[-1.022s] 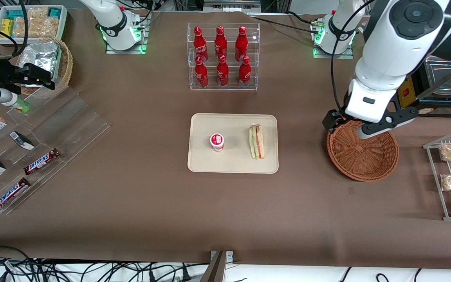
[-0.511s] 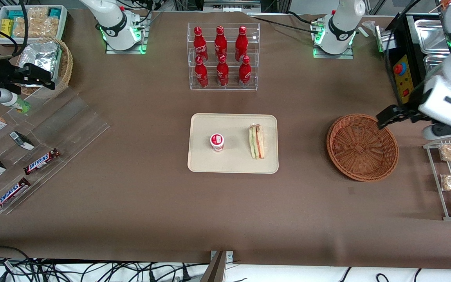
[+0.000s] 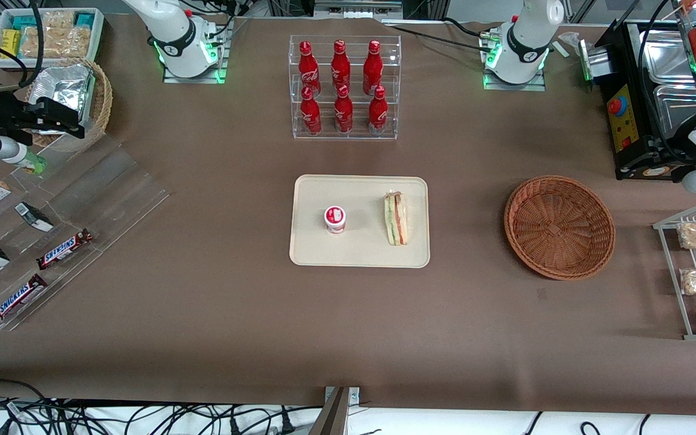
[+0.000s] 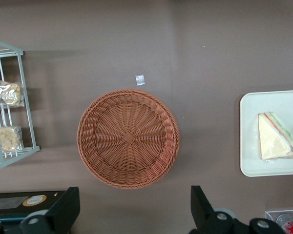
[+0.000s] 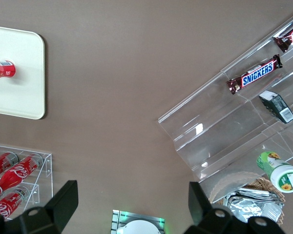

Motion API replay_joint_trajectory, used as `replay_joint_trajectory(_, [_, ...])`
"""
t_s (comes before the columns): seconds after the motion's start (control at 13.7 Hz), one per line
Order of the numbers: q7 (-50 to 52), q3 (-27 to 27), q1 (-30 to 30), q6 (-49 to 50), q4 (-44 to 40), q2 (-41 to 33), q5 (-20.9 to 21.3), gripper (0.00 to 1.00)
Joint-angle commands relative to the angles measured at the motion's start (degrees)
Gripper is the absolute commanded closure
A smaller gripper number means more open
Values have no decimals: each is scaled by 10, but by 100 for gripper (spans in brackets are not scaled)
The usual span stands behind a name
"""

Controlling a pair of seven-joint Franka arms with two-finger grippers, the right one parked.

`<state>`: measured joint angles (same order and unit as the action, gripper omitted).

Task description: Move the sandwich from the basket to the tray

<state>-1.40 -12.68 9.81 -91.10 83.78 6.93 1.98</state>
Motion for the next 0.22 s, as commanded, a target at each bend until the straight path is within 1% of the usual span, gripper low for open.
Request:
replay_joint_trajectory(0.0, [-21, 8, -15, 10, 17, -17, -3, 0])
replay_joint_trajectory(0.15, [-21, 7, -15, 11, 15, -15, -2, 0])
